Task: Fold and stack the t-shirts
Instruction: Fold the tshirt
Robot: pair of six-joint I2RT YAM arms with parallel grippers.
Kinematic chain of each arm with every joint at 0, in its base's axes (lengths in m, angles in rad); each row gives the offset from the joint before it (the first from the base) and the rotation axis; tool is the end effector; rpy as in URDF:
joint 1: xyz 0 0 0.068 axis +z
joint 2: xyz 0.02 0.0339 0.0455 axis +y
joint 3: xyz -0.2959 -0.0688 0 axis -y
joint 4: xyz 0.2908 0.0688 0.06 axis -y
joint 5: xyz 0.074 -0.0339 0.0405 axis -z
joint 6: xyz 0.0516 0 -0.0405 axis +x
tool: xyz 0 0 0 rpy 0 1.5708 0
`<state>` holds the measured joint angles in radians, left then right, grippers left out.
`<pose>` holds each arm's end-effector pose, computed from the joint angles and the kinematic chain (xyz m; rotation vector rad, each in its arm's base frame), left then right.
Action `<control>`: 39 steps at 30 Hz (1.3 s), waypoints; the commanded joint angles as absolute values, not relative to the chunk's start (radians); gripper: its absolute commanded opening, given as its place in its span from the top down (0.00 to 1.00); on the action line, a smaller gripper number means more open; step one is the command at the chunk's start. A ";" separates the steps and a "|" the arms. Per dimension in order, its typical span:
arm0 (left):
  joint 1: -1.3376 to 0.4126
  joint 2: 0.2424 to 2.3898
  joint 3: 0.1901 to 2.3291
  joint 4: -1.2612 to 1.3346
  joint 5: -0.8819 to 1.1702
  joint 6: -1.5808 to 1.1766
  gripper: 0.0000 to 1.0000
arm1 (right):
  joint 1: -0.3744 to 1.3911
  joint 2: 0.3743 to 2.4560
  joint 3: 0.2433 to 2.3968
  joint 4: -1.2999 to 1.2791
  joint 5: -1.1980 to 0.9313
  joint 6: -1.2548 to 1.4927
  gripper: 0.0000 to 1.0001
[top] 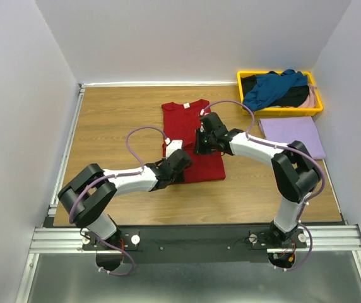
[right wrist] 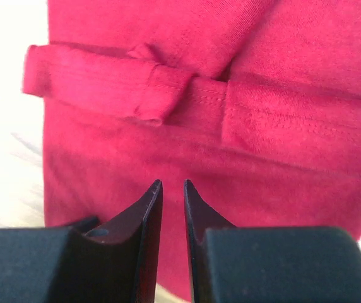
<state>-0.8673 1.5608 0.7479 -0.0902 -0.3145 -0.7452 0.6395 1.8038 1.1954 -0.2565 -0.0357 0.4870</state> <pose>0.2300 -0.2464 0.1428 0.0149 2.4433 -0.3429 0.3541 0.2657 0.1889 -0.2078 2.5029 0.5319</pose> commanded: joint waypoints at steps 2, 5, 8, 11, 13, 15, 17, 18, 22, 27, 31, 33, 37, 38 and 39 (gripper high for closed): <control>-0.897 1.592 0.690 -0.084 -0.265 -0.810 0.64 | 0.640 1.874 1.212 -0.184 -0.046 0.508 0.74; -0.907 1.572 0.658 -0.094 -0.261 -0.830 0.64 | 0.640 1.914 1.245 -0.183 -0.022 0.489 0.74; -0.916 1.543 0.631 -0.104 -0.262 -0.850 0.64 | 0.638 1.957 1.287 -0.183 0.026 0.465 0.74; -0.930 1.510 0.609 -0.124 -0.264 -0.873 0.64 | 0.635 1.986 1.348 -0.183 0.077 0.431 0.74; -0.937 1.493 0.594 -0.135 -0.262 -0.888 0.64 | 0.627 2.022 1.387 -0.184 0.109 0.399 0.74; -0.951 1.467 0.577 -0.140 -0.264 -0.908 0.64 | 0.615 2.061 1.463 -0.184 0.142 0.364 0.73; -0.957 1.445 0.566 -0.150 -0.264 -0.920 0.64 | 0.606 2.085 1.523 -0.184 0.156 0.341 0.73; -0.959 1.439 0.557 -0.155 -0.265 -0.933 0.64 | 0.600 2.104 1.578 -0.186 0.164 0.318 0.73; -0.959 1.384 0.535 -0.173 -0.282 -0.956 0.64 | 0.589 2.102 1.641 -0.198 0.135 0.298 0.72; -0.957 1.258 0.552 -0.210 -0.345 -0.985 0.64 | 0.540 1.939 1.499 -0.199 -0.077 0.393 0.67; -0.951 1.137 0.546 -0.190 -0.365 -0.999 0.61 | 0.502 1.760 1.269 -0.151 -0.322 0.434 0.59; -0.928 1.074 0.511 -0.128 -0.332 -0.999 0.59 | 0.491 1.645 1.107 -0.073 -0.429 0.454 0.54; -0.842 1.029 0.422 0.020 -0.180 -0.992 0.59 | 0.451 1.500 0.823 0.144 -0.745 0.596 0.47; -0.824 1.038 0.407 0.061 -0.151 -0.994 0.59 | 0.448 1.482 0.768 0.197 -0.777 0.629 0.47; -0.799 1.046 0.379 0.080 -0.106 -0.999 0.59 | 0.445 1.458 0.653 0.321 -0.832 0.702 0.46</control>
